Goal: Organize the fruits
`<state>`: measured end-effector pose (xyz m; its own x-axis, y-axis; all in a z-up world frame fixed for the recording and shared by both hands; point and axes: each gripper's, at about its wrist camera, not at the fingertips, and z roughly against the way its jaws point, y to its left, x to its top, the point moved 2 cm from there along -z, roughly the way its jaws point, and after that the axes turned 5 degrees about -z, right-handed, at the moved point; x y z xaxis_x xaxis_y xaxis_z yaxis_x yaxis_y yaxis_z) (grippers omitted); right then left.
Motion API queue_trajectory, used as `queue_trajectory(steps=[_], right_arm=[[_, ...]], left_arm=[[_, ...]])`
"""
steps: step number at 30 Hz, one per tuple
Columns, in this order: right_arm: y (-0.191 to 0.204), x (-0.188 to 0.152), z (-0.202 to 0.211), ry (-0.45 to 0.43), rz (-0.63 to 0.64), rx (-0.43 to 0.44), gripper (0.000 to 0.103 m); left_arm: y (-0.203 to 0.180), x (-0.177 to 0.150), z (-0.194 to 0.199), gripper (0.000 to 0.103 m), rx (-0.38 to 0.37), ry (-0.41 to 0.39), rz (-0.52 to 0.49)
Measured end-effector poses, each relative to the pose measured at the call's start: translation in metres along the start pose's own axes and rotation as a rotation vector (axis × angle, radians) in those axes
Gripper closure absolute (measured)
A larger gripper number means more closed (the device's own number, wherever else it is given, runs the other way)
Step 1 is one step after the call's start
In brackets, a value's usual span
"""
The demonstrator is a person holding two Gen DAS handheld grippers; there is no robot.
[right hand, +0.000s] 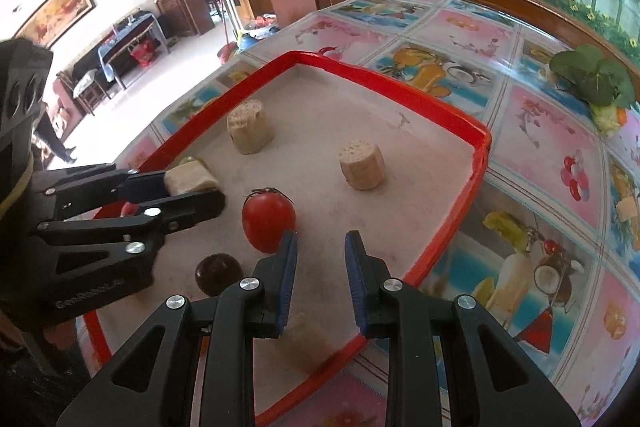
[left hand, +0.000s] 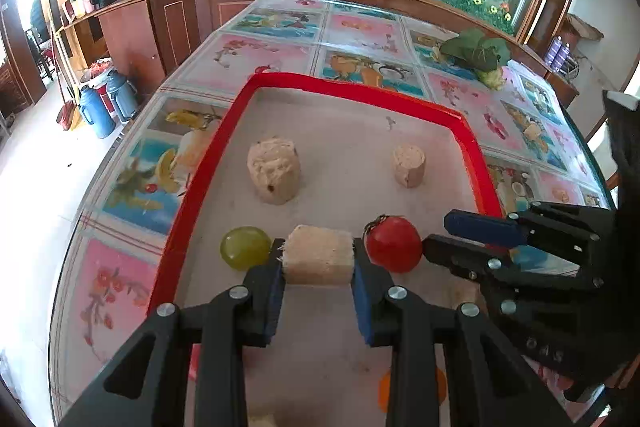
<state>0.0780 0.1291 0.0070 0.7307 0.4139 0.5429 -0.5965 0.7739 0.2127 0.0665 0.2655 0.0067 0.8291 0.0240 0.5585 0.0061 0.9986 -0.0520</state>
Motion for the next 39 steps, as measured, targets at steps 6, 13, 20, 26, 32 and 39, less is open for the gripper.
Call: queue_trajectory(steps=[6, 13, 20, 26, 32, 39], right_arm=[[0.001, 0.001, 0.001, 0.017, 0.011, -0.016, 0.078], [0.002, 0.000, 0.001, 0.030, 0.000, -0.031, 0.076], [0.005, -0.001, 0.012, 0.022, -0.015, -0.040, 0.071], [0.011, -0.005, 0.031, 0.003, -0.021, -0.040, 0.070], [0.013, -0.015, 0.055, -0.005, -0.041, -0.023, 0.067], [0.005, -0.042, 0.079, 0.008, -0.088, 0.014, 0.065]], left_arm=[[-0.008, 0.001, -0.008, 0.070, 0.023, 0.023, -0.023], [-0.012, 0.001, -0.006, 0.059, 0.054, 0.031, -0.034], [-0.009, -0.001, 0.008, 0.044, 0.089, 0.008, -0.009], [-0.012, -0.004, 0.029, 0.030, 0.119, -0.030, -0.001], [-0.022, -0.014, 0.045, 0.020, 0.139, -0.031, -0.004], [-0.052, -0.032, 0.060, 0.016, 0.147, -0.040, -0.013]])
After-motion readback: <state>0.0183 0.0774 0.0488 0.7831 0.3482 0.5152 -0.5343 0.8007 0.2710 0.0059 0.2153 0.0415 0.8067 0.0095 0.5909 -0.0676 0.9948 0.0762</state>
